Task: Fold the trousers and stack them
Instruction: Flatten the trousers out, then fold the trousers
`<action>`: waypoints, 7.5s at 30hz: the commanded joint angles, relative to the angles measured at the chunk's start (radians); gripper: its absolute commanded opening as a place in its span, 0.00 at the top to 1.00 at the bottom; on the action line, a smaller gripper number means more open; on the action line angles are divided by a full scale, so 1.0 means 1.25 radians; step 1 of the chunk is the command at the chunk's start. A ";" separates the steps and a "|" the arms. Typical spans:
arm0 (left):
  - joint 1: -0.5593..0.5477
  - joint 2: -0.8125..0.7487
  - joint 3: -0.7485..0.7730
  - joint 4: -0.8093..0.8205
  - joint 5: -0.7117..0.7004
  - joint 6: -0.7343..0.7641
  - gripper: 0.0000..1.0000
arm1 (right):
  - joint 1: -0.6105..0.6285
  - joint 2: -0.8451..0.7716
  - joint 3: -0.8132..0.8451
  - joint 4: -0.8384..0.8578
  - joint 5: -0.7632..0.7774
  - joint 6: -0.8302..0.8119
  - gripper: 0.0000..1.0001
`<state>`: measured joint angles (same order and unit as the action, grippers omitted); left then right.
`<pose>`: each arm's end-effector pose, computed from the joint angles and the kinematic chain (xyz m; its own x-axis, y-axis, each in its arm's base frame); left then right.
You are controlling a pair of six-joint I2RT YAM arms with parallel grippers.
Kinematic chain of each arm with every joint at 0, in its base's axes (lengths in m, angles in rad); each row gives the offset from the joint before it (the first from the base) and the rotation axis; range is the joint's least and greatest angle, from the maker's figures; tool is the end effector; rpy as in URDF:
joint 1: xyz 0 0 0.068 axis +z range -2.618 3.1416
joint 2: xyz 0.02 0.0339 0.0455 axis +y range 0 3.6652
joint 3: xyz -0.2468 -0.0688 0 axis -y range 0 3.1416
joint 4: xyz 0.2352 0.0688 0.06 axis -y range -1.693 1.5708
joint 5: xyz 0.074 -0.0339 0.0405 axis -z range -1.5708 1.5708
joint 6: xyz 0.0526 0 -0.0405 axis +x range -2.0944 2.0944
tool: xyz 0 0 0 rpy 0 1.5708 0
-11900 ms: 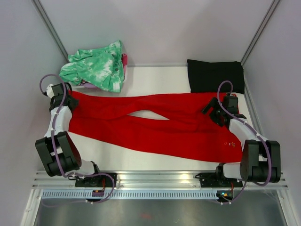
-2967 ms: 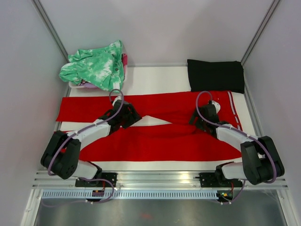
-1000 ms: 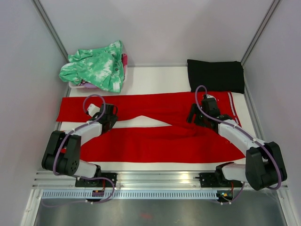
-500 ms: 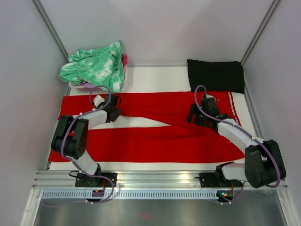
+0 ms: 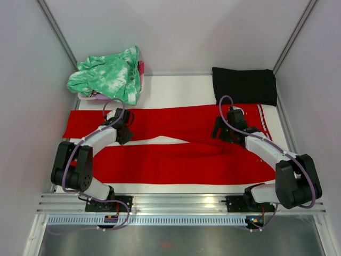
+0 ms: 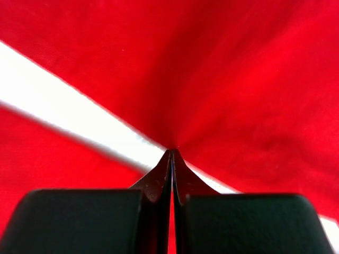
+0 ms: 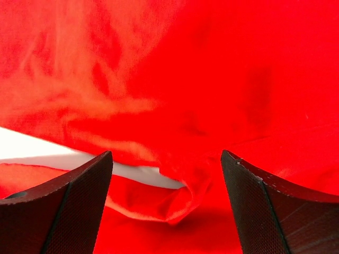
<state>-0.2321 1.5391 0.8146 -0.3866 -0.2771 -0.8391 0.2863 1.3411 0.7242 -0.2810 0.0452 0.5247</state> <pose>0.2791 -0.0512 0.1376 -0.6594 -0.5795 -0.4788 -0.5800 0.7974 -0.1663 0.2589 0.0738 0.1677 -0.7771 0.2929 -0.5571 0.1550 0.9469 0.2816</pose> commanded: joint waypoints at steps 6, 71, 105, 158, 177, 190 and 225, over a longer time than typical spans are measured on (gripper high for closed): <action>0.013 -0.139 0.030 -0.145 -0.013 0.152 0.84 | 0.003 0.025 0.054 -0.024 0.051 -0.041 0.09; 0.694 -0.462 -0.045 -0.566 -0.001 -0.201 0.05 | -0.726 -0.124 -0.195 -0.264 0.159 0.270 1.00; 1.045 -0.297 -0.292 -0.051 0.077 -0.021 0.47 | -0.727 -0.057 -0.147 -0.244 0.133 0.256 1.00; 0.646 0.018 0.539 -0.454 -0.278 -0.070 0.98 | -0.505 0.347 0.642 -0.062 -0.138 0.010 1.00; 0.659 -0.108 0.590 -0.456 -0.336 0.062 0.98 | -0.510 0.004 0.475 -0.171 0.046 0.011 1.00; 0.659 -0.064 0.530 -0.465 -0.323 0.039 0.98 | -0.511 -0.063 0.369 -0.194 0.128 0.026 1.00; 0.558 0.432 0.838 -0.459 -0.283 -0.003 0.91 | -0.484 0.531 0.622 0.062 -0.102 -0.066 0.93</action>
<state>0.4480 2.0460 1.8133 -1.0348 -0.5522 -0.8661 -0.2996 1.9972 1.4593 -0.2893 -0.1757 0.4973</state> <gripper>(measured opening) 0.073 0.067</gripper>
